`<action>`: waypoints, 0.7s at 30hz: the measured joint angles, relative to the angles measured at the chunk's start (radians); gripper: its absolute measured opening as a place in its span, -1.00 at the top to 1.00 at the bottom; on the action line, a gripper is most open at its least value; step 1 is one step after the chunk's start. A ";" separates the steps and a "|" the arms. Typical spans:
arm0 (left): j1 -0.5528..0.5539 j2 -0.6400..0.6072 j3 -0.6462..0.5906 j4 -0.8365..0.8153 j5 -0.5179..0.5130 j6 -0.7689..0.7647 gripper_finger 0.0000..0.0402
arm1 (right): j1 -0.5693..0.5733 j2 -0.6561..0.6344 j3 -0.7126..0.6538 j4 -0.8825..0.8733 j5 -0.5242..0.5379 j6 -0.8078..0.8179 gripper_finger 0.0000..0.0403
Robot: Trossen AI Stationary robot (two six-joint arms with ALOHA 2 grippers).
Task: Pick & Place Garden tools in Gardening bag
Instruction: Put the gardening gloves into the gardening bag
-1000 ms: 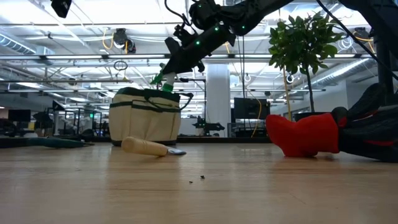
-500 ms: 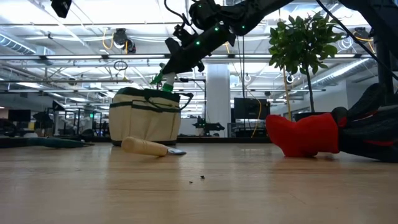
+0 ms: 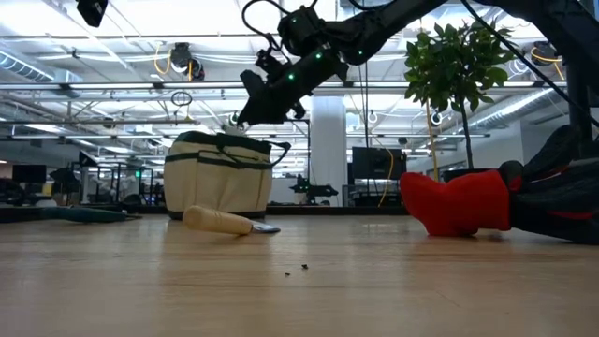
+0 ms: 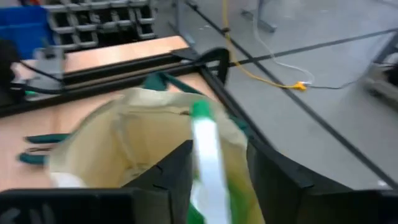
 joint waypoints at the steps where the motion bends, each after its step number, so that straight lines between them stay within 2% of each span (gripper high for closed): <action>1: 0.000 0.000 0.000 0.000 0.000 0.000 0.77 | 0.000 0.000 0.000 0.000 0.013 -0.003 0.24; 6: 0.000 0.000 0.000 0.000 0.000 0.000 0.77 | 0.001 0.001 0.000 0.000 0.052 -0.012 0.12; 12: 0.001 0.000 0.000 0.000 0.000 0.010 0.77 | 0.040 -0.043 0.001 -0.011 0.051 -0.074 0.07; 17: 0.001 0.000 0.000 0.000 -0.002 0.033 0.77 | 0.105 -0.137 0.003 -0.136 0.050 -0.181 0.08; 19: 0.000 0.000 0.000 0.000 -0.002 0.061 0.77 | 0.134 -0.194 -0.002 -0.260 0.050 -0.227 0.09; 21: 0.001 0.000 0.000 0.000 -0.002 0.083 0.77 | 0.167 -0.221 -0.001 -0.312 0.049 -0.257 0.09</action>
